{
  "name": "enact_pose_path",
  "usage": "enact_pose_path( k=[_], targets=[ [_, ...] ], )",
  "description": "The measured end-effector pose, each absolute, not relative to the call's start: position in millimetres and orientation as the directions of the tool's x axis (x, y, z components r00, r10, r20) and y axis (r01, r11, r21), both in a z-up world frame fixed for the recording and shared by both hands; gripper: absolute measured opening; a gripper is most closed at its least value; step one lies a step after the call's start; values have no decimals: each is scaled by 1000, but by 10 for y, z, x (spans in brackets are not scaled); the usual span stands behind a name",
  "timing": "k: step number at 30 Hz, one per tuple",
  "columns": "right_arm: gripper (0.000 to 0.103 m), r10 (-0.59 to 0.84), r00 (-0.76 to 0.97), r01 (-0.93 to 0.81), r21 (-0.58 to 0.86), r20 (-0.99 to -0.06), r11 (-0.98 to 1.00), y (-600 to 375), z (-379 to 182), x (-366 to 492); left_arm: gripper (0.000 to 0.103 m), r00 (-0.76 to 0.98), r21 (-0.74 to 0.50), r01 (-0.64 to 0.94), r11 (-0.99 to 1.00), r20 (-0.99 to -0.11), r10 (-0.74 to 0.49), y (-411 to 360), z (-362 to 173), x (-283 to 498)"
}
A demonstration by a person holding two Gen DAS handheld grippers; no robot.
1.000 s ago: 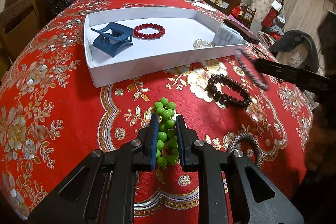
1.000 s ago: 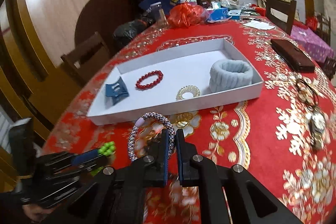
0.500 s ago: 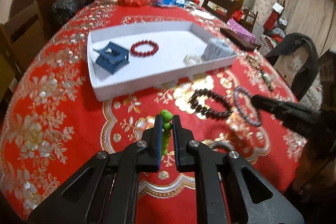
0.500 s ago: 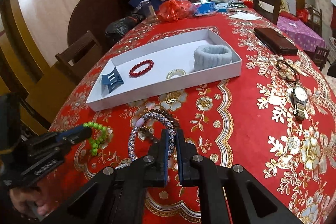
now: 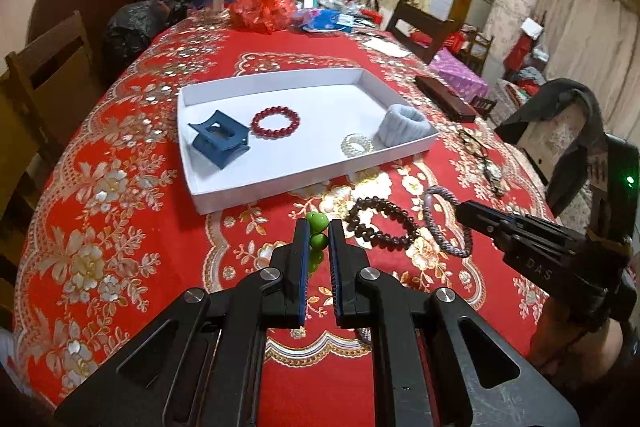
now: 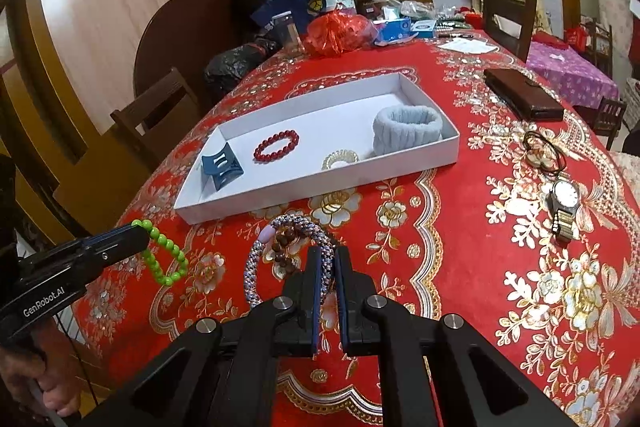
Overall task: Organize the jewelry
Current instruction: 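Carry the green bracelet over the box with the left tool while the right tool carries the grey bracelet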
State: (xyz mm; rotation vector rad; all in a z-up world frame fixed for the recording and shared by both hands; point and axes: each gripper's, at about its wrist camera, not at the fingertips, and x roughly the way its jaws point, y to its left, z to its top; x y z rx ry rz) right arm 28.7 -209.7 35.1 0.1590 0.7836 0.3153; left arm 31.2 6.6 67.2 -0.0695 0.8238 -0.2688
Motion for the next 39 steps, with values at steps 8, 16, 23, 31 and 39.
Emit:
enact_pose_path(
  k=[8, 16, 23, 31, 39],
  targets=[
    [6, 304, 663, -202, 228, -684, 953, -2101, 314, 325, 8, 659, -130, 188, 974, -719, -223, 12, 717, 402],
    [6, 282, 651, -202, 197, -705, 959, -2049, 244, 374, 8, 652, -137, 183, 973, -724, -225, 56, 687, 485],
    [6, 281, 657, -194, 204, -699, 960, -2077, 245, 362, 8, 648, -159, 193, 968, -720, -248, 69, 680, 503],
    [6, 290, 663, -180, 229, -691, 957, -2146, 299, 459, 8, 661, -194, 238, 952, -685, -305, 88, 809, 587],
    [6, 292, 660, -207, 206, -692, 956, -2135, 468, 699, 8, 679, -200, 272, 941, -653, -335, 70, 1057, 890]
  ],
)
